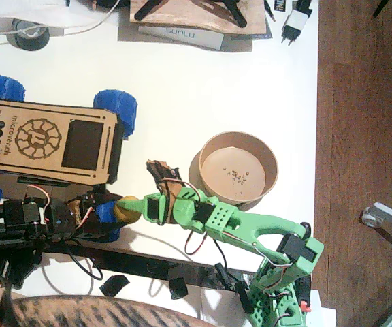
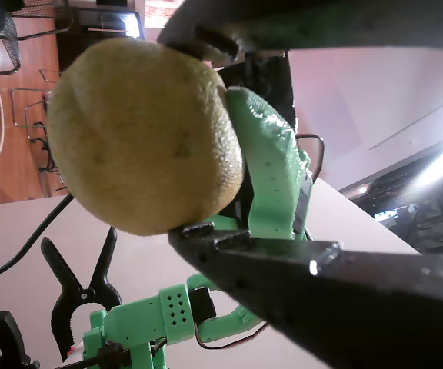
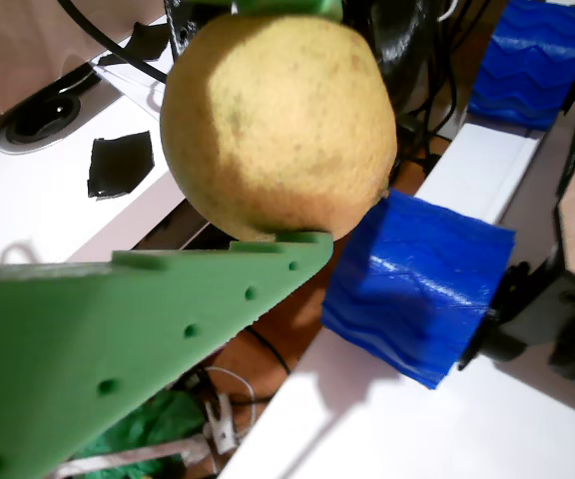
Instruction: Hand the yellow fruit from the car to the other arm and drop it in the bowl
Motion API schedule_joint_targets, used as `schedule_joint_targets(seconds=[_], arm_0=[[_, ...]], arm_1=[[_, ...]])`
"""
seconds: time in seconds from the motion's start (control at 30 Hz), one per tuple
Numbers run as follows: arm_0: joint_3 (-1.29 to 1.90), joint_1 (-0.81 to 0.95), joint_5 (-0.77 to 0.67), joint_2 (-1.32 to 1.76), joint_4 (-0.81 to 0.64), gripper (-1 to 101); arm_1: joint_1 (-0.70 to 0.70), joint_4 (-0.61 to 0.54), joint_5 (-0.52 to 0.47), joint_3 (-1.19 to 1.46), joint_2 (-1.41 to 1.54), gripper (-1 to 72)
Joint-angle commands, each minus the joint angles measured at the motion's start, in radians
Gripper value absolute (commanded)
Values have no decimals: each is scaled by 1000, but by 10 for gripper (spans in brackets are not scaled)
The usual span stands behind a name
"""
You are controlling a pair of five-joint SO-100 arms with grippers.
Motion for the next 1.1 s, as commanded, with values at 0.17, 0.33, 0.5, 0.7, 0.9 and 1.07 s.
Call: schedule_joint_targets(seconds=[0.17, 0.33, 0.5, 0.7, 0.9, 1.07], arm_0=[[-15, -2, 5, 6, -34, 1], [-15, -2, 5, 8, -35, 1], [-15, -2, 5, 8, -35, 1], [-15, -2, 5, 6, -31, 8], [-15, -2, 5, 5, -26, 424], [-15, -2, 5, 5, -18, 605]], arm_1=[[-11, 28, -49, 2, 55, 0], [-2, 40, -52, 21, 114, -1], [21, 60, -44, 46, 189, -1], [35, 87, -48, 77, 252, -1], [23, 89, -43, 87, 259, -1], [2, 89, -35, 78, 249, -1]])
